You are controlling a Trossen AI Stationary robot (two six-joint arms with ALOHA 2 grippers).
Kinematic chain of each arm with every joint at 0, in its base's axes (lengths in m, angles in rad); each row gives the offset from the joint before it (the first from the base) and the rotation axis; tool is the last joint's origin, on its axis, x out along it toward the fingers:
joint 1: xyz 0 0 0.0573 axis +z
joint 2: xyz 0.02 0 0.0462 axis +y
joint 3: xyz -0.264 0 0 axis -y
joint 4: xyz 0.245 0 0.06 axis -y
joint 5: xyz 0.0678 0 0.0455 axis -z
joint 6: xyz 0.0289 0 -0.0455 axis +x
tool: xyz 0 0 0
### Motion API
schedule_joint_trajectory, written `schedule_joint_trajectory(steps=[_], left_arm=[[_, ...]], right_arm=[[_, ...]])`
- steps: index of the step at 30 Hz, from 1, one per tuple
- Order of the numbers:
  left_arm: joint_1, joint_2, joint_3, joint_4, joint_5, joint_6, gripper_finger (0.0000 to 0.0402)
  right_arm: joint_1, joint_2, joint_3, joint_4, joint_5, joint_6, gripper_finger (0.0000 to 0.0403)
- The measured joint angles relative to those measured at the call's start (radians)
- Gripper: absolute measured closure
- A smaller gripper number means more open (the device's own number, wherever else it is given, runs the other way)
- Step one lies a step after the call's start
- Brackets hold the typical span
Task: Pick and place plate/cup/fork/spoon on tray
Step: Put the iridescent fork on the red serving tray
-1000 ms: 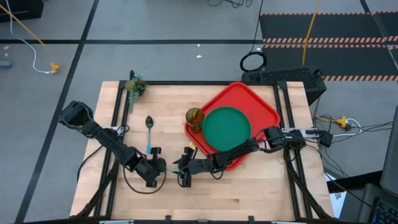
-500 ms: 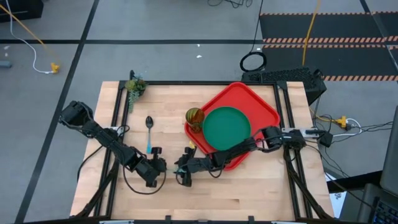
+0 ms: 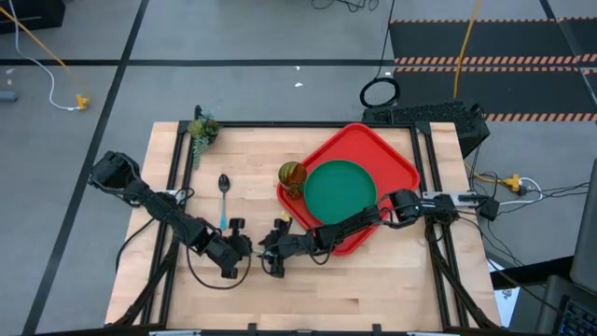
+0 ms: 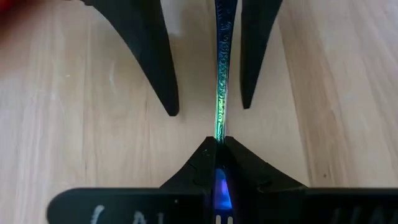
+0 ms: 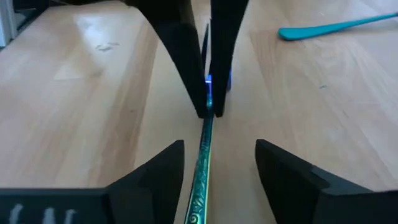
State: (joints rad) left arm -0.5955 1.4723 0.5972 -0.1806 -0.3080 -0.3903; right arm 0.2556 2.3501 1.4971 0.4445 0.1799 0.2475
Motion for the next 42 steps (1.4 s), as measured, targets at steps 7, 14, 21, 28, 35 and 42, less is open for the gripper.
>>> schedule_joint_trajectory(steps=[7, 14, 21, 28, 35, 42], left_arm=[[0.002, 0.0, 0.0, 0.0, -0.003, -0.003, 0.038], [0.001, 0.0, 0.0, 0.016, 0.001, -0.007, 0.038], [0.002, 0.0, 0.001, 0.065, -0.016, -0.008, 0.0325], [0.001, -0.003, 0.088, 0.042, -0.007, -0.002, 0.0248], [0.005, -0.074, 0.256, -0.156, -0.012, 0.017, 0.0242], [0.007, -0.181, 0.338, -0.242, -0.112, 0.113, 0.0258]], right_arm=[[0.002, 0.0, 0.0, 0.0, -0.003, -0.02, 0.03], [0.001, 0.0, 0.0, 0.0, -0.026, -0.02, 0.0376], [0.001, 0.0, 0.0, -0.002, -0.026, -0.025, 0.0393], [0.001, -0.035, 0.0, -0.055, -0.023, -0.032, 0.0397], [0.001, -0.164, 0.0, -0.272, 0.008, -0.065, 0.0397], [0.007, -0.306, -0.022, -0.551, 0.006, -0.032, 0.0397]])
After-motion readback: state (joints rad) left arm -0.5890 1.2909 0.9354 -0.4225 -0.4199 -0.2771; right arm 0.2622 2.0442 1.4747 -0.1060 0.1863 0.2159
